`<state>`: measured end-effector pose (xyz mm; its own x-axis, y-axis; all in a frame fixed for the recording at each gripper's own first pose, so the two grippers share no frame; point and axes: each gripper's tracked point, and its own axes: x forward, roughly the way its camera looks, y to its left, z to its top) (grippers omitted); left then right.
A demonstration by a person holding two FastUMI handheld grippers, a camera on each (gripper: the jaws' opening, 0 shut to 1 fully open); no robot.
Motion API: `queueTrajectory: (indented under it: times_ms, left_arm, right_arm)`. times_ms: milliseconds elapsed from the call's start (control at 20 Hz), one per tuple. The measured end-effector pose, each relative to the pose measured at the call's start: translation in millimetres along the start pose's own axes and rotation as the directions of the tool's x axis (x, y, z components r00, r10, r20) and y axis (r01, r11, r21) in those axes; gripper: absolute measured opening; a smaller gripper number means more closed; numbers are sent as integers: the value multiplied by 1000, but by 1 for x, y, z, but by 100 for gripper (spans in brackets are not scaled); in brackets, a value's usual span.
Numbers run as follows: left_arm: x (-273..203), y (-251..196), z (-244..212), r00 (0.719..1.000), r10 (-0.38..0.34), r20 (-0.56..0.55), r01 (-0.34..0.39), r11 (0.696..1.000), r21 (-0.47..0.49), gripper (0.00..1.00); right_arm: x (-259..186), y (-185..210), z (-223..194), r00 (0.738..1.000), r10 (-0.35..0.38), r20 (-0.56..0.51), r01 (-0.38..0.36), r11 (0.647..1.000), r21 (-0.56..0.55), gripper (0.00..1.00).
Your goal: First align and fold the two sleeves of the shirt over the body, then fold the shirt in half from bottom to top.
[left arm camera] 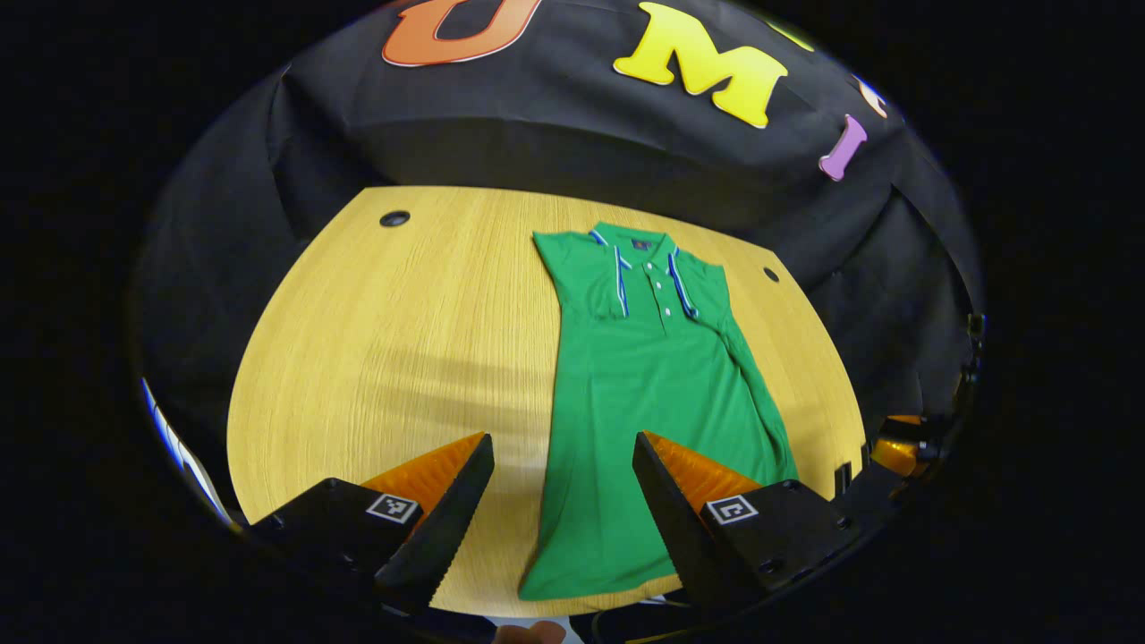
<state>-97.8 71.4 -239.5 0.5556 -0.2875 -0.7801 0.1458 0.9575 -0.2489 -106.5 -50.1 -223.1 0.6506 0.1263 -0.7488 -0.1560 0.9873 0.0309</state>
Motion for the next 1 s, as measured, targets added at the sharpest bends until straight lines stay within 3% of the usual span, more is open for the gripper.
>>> queueTrajectory:
  times_ms: [150,300,500,800,1000]
  left_arm:
    - [-14,0,-82,993,-33,-115,34,999,3,100]
    - [-15,7,-132,982,-20,-187,23,1000,13,100]
    - [-4,12,-146,978,8,-210,4,998,57,100]
    - [7,12,-155,962,39,-271,-14,996,92,100]
    - [12,15,-161,947,117,-298,-72,985,157,100]
  right_arm:
    - [11,2,-49,995,-12,-104,9,1000,-29,88]
    - [20,3,-98,976,-34,-214,28,999,-35,88]
    - [33,3,-123,960,-44,-278,39,999,-21,89]
    - [55,-3,-125,945,-79,-319,81,997,-8,89]
    - [70,-5,-134,927,-93,-364,100,995,-1,88]
